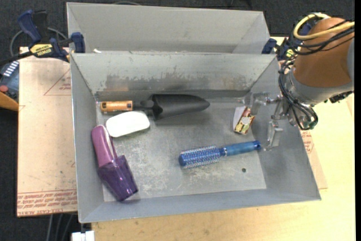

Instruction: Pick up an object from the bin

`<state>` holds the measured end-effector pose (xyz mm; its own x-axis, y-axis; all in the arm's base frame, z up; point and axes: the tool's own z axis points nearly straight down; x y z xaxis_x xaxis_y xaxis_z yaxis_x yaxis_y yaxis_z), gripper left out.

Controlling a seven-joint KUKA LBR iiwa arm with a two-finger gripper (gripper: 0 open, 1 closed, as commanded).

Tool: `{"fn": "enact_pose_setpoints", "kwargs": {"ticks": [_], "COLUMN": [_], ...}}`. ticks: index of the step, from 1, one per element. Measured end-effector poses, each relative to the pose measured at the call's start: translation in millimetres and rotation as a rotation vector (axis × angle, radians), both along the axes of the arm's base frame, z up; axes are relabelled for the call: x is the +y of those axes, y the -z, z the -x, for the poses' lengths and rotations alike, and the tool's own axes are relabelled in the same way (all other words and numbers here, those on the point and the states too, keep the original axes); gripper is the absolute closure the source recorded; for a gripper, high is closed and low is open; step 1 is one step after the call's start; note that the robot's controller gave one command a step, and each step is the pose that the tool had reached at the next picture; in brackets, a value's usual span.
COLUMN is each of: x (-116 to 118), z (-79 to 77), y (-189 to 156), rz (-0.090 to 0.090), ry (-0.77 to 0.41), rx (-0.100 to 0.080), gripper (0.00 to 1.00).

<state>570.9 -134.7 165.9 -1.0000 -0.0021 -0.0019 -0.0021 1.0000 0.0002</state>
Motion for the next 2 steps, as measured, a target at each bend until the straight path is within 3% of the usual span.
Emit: {"fn": "enact_pose_setpoints", "kwargs": {"ticks": [1, 2], "x": [0.0, 29.8], "z": [0.0, -17.7], "y": [0.0, 58.0], "rz": [0.000, 0.003], "ry": [0.000, -0.232], "rx": [0.000, -0.008], "gripper": [0.00, 0.00]}}
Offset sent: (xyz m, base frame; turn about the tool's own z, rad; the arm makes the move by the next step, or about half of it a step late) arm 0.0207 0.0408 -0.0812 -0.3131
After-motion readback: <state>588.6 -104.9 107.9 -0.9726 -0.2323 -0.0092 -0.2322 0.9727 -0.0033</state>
